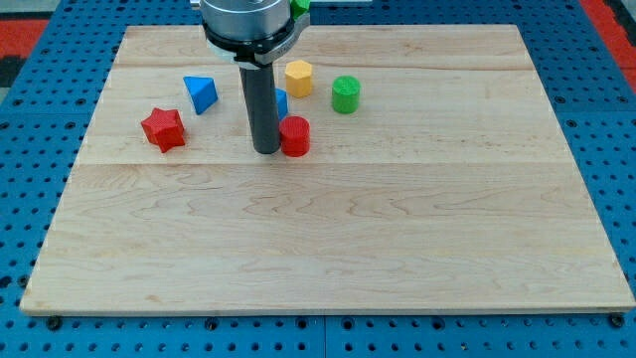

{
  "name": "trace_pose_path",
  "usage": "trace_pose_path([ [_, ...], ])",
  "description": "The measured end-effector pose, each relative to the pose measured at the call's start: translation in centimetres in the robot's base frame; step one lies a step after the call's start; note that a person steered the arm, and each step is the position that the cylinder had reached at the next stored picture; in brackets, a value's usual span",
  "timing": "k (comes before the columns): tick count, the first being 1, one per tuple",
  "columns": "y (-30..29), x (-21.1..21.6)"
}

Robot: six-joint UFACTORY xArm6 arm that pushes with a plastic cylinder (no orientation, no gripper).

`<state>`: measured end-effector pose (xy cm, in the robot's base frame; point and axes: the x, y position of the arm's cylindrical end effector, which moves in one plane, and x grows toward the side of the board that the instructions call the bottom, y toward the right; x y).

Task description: Move the red star towards the bottom right of the blue triangle

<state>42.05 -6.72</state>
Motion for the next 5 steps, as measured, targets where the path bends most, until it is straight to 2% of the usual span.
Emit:
trace_pose_path([
  [2,-16.3,0.0],
  [3,-21.1,-0.7],
  [4,-20.5,-4.2],
  [5,-12.4,-3.4],
])
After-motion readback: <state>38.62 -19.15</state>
